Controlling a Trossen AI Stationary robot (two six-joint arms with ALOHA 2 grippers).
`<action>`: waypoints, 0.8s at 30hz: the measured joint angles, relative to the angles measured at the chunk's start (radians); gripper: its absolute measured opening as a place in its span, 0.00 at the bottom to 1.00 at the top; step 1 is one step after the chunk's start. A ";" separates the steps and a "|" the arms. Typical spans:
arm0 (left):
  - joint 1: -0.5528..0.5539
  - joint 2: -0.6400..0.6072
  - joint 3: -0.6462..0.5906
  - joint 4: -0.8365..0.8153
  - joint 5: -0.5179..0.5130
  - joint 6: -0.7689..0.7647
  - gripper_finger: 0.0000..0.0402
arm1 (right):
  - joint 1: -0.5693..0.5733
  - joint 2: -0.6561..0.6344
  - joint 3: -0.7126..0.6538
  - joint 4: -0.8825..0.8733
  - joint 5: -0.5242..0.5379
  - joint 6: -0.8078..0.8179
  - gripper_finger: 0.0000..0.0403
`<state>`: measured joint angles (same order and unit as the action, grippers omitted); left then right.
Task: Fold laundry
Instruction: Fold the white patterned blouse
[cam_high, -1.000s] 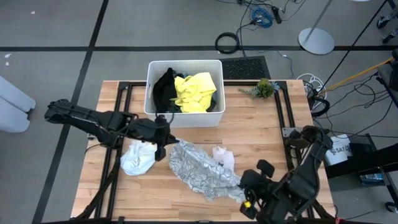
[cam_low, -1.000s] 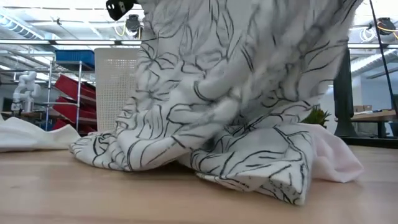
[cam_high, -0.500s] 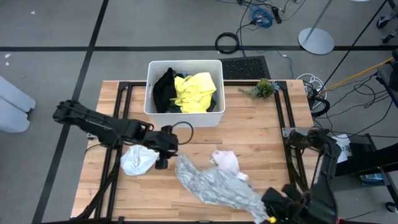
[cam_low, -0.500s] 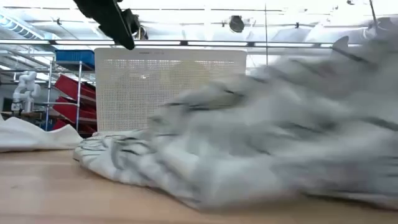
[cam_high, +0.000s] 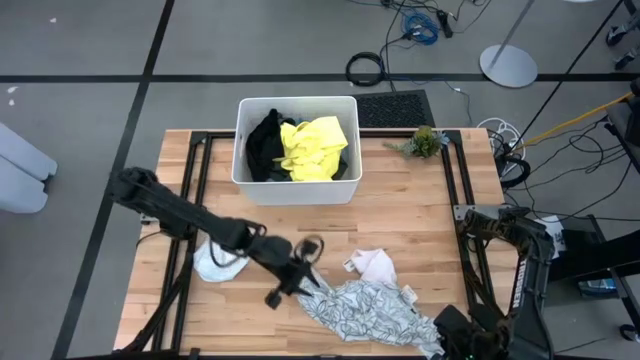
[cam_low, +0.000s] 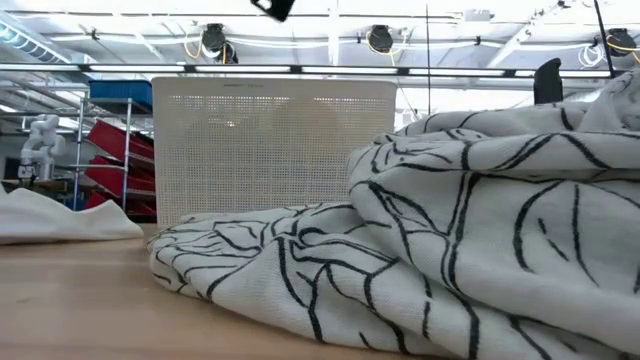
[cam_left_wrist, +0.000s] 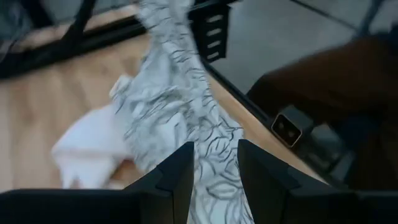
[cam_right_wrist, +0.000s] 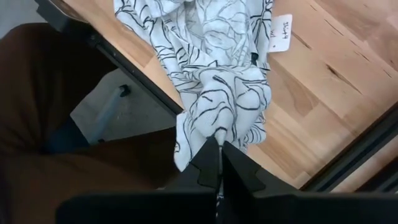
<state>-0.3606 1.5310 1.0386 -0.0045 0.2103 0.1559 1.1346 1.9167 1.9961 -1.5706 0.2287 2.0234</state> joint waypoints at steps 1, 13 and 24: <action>-0.013 0.028 0.000 0.032 -0.007 0.045 0.33 | -0.001 0.000 0.000 0.000 0.000 -0.001 0.00; -0.061 0.315 0.090 0.270 -0.277 0.279 0.33 | -0.007 0.000 0.000 0.000 0.007 -0.021 0.00; -0.007 0.499 0.449 -0.069 -0.294 0.210 0.33 | -0.010 0.000 0.000 0.000 0.011 -0.023 0.00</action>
<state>-0.3672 2.0297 1.4876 -0.0732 -0.0835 0.3659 1.1248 1.9166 1.9961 -1.5708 0.2394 2.0000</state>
